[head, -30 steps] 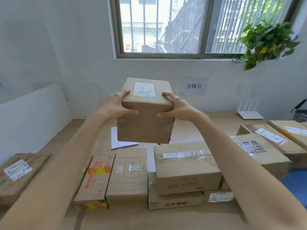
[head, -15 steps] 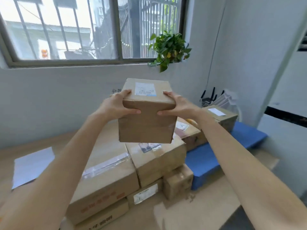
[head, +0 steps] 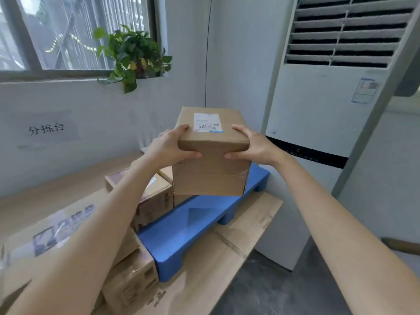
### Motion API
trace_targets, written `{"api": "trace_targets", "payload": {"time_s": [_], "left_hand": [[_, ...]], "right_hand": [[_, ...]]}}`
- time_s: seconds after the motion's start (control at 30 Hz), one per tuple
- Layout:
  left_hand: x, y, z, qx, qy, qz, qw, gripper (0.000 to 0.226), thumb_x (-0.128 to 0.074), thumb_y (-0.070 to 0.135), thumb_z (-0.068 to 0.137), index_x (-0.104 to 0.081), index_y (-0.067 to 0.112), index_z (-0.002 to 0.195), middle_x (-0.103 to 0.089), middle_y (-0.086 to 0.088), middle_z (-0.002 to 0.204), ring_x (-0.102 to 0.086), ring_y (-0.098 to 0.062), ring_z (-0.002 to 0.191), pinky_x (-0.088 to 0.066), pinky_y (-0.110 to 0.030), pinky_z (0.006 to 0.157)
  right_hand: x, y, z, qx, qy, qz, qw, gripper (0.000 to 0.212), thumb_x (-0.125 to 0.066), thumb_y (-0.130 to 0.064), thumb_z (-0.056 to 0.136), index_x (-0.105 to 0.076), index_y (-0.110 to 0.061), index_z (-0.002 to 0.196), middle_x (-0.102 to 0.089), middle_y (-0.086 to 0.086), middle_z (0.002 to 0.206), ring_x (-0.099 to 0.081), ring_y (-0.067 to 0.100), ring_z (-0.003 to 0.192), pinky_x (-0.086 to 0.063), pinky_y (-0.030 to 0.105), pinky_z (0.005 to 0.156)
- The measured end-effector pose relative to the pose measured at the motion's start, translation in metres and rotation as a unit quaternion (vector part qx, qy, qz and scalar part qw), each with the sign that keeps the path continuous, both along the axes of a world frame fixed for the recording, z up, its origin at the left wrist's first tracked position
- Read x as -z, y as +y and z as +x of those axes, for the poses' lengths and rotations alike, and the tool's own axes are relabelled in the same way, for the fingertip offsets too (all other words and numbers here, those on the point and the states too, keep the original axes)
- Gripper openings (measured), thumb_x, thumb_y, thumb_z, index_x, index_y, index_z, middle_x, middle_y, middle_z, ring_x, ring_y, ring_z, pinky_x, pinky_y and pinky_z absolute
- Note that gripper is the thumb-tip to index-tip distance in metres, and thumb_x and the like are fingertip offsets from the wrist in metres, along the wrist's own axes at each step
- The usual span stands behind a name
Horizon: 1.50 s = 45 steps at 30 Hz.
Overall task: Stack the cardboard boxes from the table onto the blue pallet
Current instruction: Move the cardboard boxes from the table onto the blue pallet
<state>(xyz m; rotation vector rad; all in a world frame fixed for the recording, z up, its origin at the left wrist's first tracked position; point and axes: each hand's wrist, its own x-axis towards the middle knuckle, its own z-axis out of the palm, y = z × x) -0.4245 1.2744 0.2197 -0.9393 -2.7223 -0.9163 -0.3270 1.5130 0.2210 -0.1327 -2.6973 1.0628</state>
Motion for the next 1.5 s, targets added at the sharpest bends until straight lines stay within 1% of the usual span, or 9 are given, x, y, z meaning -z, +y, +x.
{"api": "trace_targets", "payload": {"time_s": [0.3,0.57,0.67,0.77,0.87,1.03,1.2,1.33,1.5], "left_hand": [[0.016,0.159,-0.041,0.077,0.004,-0.015,0.997,0.089,-0.076,0.051,0.072,-0.029,0.034,0.145,-0.047,-0.004,0.137,-0.040,-0.025,0.127,-0.034,-0.035,0.097],[0.025,0.280,-0.115,0.104,-0.011,-0.015,0.994,0.091,-0.077,0.044,0.074,-0.026,0.029,0.147,-0.039,-0.003,0.141,-0.037,-0.024,0.128,-0.035,-0.036,0.096],[0.027,0.313,-0.152,0.088,-0.026,-0.016,0.996,0.091,-0.079,0.043,0.072,-0.028,0.029,0.145,-0.039,-0.007,0.133,-0.040,-0.025,0.122,-0.035,-0.034,0.093],[0.031,0.339,-0.185,0.068,-0.045,-0.018,0.997,0.091,-0.080,0.044,0.070,-0.027,0.029,0.143,-0.035,-0.008,0.125,-0.042,-0.025,0.104,-0.035,-0.031,0.087],[0.038,0.355,-0.213,0.047,-0.066,-0.016,0.997,0.091,-0.081,0.042,0.070,-0.025,0.029,0.142,-0.030,-0.005,0.118,-0.040,-0.024,0.097,-0.039,-0.031,0.083],[0.055,0.378,-0.252,0.010,-0.092,-0.020,0.996,0.093,-0.078,0.042,0.073,-0.020,0.030,0.145,-0.027,-0.005,0.119,-0.038,-0.024,0.099,-0.039,-0.030,0.085],[0.086,0.405,-0.286,-0.033,-0.126,-0.008,0.991,0.105,-0.077,0.045,0.073,-0.008,0.029,0.151,-0.024,-0.009,0.127,-0.041,-0.029,0.115,-0.041,-0.037,0.100],[0.107,0.431,-0.310,-0.083,-0.145,0.001,0.986,0.109,-0.075,0.049,0.074,-0.002,0.027,0.152,-0.022,-0.011,0.131,-0.036,-0.032,0.123,-0.039,-0.043,0.105],[0.134,0.451,-0.332,-0.137,-0.160,0.012,0.977,0.111,-0.075,0.049,0.074,0.000,0.026,0.152,-0.021,-0.013,0.133,-0.034,-0.033,0.126,-0.035,-0.044,0.108]], "right_hand": [[0.023,0.145,-0.011,0.075,-0.003,-0.006,0.997,0.098,-0.084,-0.044,0.069,-0.028,-0.037,0.148,-0.042,-0.007,0.142,-0.044,0.015,0.127,-0.039,0.035,0.107],[0.024,0.268,-0.088,0.098,-0.037,0.025,0.994,0.101,-0.086,-0.043,0.066,-0.027,-0.039,0.148,-0.041,-0.001,0.143,-0.045,0.020,0.126,-0.040,0.038,0.107],[0.018,0.301,-0.132,0.087,-0.051,0.049,0.994,0.102,-0.086,-0.038,0.067,-0.026,-0.036,0.149,-0.041,-0.002,0.144,-0.043,0.020,0.127,-0.038,0.033,0.106],[0.018,0.329,-0.176,0.064,-0.056,0.057,0.995,0.103,-0.087,-0.032,0.067,-0.025,-0.034,0.150,-0.037,-0.002,0.147,-0.040,0.020,0.131,-0.035,0.034,0.109],[0.023,0.351,-0.215,0.043,-0.066,0.060,0.995,0.105,-0.088,-0.030,0.066,-0.025,-0.034,0.150,-0.035,-0.003,0.149,-0.038,0.019,0.133,-0.034,0.035,0.109],[0.037,0.379,-0.275,0.000,-0.090,0.072,0.993,0.104,-0.088,-0.026,0.067,-0.026,-0.034,0.149,-0.036,-0.003,0.149,-0.038,0.019,0.132,-0.034,0.029,0.104],[0.047,0.407,-0.335,-0.050,-0.115,0.101,0.987,0.107,-0.089,-0.022,0.064,-0.026,-0.033,0.149,-0.037,-0.001,0.149,-0.038,0.022,0.134,-0.034,0.036,0.110],[0.053,0.430,-0.381,-0.094,-0.124,0.125,0.980,0.107,-0.089,-0.019,0.064,-0.026,-0.032,0.149,-0.039,-0.001,0.148,-0.038,0.023,0.133,-0.034,0.033,0.108],[0.077,0.447,-0.429,-0.135,-0.142,0.136,0.971,0.109,-0.090,-0.017,0.062,-0.025,-0.033,0.149,-0.039,0.001,0.147,-0.040,0.024,0.132,-0.035,0.038,0.109]]}}
